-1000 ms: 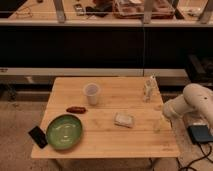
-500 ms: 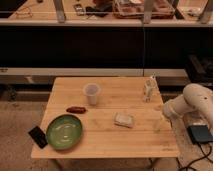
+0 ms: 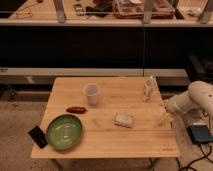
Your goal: Knock the bottle over
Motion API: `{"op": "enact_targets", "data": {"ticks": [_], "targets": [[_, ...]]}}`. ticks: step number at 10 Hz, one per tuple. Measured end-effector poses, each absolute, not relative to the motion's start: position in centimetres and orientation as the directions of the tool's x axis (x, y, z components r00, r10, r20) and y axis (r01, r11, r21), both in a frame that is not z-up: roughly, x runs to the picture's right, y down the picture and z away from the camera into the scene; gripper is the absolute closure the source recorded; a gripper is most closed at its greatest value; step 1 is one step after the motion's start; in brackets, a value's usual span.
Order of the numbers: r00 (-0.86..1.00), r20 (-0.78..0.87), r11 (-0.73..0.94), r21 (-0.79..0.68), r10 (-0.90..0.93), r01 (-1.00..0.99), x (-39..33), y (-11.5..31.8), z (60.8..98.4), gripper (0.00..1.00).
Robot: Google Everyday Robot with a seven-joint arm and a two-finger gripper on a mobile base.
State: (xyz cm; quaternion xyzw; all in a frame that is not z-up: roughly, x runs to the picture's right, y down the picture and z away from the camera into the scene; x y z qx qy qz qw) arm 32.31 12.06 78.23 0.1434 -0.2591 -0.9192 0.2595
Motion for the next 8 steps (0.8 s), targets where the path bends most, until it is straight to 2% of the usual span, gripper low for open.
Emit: {"op": "enact_targets", "data": {"ticks": [3,5,8], "targets": [[-0.822,-0.171,-0.811,0.358,-0.544,0.462,36.5,6.7,79.5,0.74],[-0.838,-0.237,-0.866,0.234,-0.492,0.442,38.1,4.1,80.1,0.9],[-0.855,-0.272,-0.897,0.168,-0.441,0.409,38.1,2.3,80.3,0.93]]}}
